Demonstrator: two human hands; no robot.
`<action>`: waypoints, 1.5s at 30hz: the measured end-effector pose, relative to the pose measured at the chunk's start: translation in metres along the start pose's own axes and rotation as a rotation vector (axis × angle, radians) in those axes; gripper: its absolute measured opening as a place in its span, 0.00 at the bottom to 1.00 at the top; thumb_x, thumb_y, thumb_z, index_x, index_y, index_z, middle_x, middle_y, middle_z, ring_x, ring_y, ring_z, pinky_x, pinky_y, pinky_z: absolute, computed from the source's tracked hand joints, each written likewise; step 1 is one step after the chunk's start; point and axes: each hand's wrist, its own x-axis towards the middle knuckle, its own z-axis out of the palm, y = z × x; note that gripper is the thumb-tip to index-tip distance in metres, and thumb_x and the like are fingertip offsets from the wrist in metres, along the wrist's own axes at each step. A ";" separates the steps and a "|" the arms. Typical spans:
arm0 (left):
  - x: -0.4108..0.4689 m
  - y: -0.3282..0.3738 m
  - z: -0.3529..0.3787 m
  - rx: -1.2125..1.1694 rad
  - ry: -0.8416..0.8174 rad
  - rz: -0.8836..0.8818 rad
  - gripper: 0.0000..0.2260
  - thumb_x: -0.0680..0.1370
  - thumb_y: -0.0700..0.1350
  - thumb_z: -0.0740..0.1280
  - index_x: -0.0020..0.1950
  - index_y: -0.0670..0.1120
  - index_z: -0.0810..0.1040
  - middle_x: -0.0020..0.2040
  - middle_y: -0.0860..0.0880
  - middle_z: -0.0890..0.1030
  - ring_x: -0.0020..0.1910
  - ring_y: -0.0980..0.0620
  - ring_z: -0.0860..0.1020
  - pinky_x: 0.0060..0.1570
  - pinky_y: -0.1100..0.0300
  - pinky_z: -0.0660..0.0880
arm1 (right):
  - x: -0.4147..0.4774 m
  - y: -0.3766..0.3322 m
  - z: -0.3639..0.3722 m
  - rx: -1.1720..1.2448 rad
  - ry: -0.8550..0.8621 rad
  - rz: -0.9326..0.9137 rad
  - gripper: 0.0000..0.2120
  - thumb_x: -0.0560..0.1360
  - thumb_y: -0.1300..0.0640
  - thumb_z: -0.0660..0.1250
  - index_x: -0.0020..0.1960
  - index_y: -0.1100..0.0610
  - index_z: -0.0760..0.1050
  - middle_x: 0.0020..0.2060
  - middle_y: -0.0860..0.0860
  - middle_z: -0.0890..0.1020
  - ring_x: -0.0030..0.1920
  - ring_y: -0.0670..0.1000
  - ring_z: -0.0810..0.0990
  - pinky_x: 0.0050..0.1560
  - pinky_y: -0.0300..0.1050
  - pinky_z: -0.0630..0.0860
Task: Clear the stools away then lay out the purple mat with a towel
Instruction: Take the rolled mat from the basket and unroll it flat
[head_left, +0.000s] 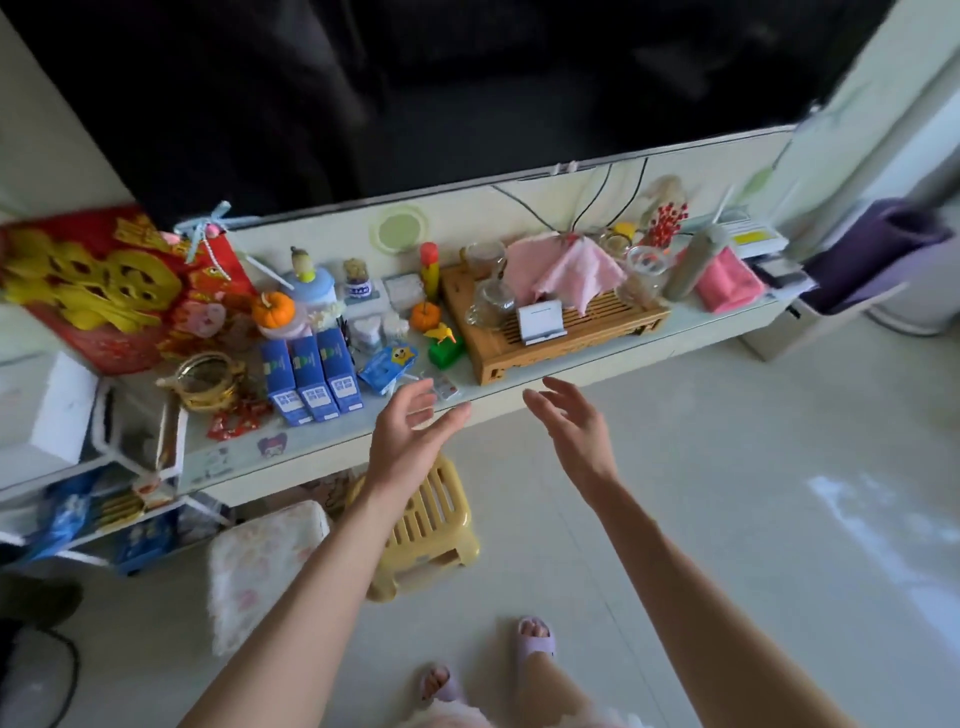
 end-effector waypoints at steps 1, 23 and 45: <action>-0.002 0.009 0.006 0.004 -0.032 0.019 0.24 0.70 0.48 0.76 0.63 0.46 0.74 0.59 0.47 0.78 0.58 0.52 0.76 0.59 0.57 0.73 | -0.003 -0.005 -0.010 0.014 0.026 -0.003 0.24 0.74 0.47 0.69 0.67 0.55 0.72 0.57 0.54 0.81 0.48 0.40 0.79 0.37 0.27 0.72; -0.054 0.095 0.298 0.060 -0.472 0.232 0.29 0.62 0.57 0.74 0.60 0.51 0.74 0.57 0.48 0.78 0.56 0.54 0.78 0.46 0.67 0.74 | -0.046 0.004 -0.312 0.172 0.441 -0.084 0.19 0.75 0.50 0.68 0.64 0.55 0.74 0.48 0.48 0.83 0.42 0.35 0.81 0.38 0.28 0.73; 0.023 0.156 0.784 0.119 -0.785 0.254 0.22 0.70 0.46 0.75 0.62 0.46 0.74 0.56 0.47 0.77 0.55 0.50 0.77 0.44 0.70 0.70 | 0.112 0.082 -0.719 0.173 0.827 0.010 0.20 0.74 0.48 0.68 0.64 0.54 0.75 0.51 0.53 0.83 0.52 0.53 0.82 0.56 0.51 0.76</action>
